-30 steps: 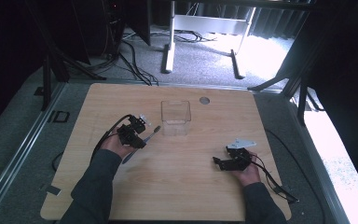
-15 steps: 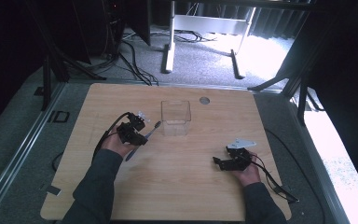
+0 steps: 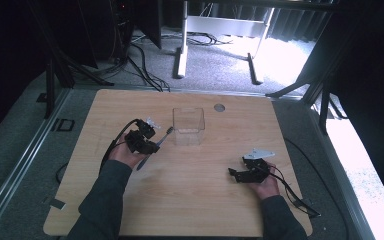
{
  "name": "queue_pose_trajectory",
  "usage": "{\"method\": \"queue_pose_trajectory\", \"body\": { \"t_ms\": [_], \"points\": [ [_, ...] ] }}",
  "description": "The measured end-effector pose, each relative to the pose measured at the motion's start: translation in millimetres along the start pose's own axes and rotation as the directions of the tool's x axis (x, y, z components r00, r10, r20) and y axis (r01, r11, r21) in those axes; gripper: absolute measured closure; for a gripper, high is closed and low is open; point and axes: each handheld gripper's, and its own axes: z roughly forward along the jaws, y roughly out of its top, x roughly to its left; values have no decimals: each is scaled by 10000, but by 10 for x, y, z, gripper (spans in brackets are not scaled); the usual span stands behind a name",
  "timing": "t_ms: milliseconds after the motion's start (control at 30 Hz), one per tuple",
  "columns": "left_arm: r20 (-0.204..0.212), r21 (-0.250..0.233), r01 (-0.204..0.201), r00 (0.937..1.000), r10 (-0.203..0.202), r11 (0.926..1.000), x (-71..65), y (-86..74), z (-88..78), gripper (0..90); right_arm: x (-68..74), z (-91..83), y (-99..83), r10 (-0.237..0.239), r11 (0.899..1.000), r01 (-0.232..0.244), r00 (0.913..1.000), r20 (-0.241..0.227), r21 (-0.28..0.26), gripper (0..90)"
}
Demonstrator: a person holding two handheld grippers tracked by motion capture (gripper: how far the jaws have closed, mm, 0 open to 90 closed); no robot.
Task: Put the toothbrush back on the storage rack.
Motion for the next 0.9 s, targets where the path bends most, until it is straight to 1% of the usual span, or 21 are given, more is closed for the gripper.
{"method": "queue_pose_trajectory", "body": {
  "t_ms": [167,367,533,900],
  "points": [
    [-75,-383,134,9999,-136,9992,3,3,-33,788,0,0,0,3,10000,-3,10000,2,1,196],
    [-229,-709,158,9996,-174,9974,1,3,-80,788,1,-1,0,14,10000,-14,10000,-2,10,196],
    [-360,-1070,265,9989,-305,9939,-2,8,-115,788,2,-1,0,22,10000,-22,10000,-5,11,196],
    [-438,-1697,466,9975,-548,9844,-18,26,-165,788,0,0,0,-2,10000,2,10000,4,-1,196]
  ]
}}
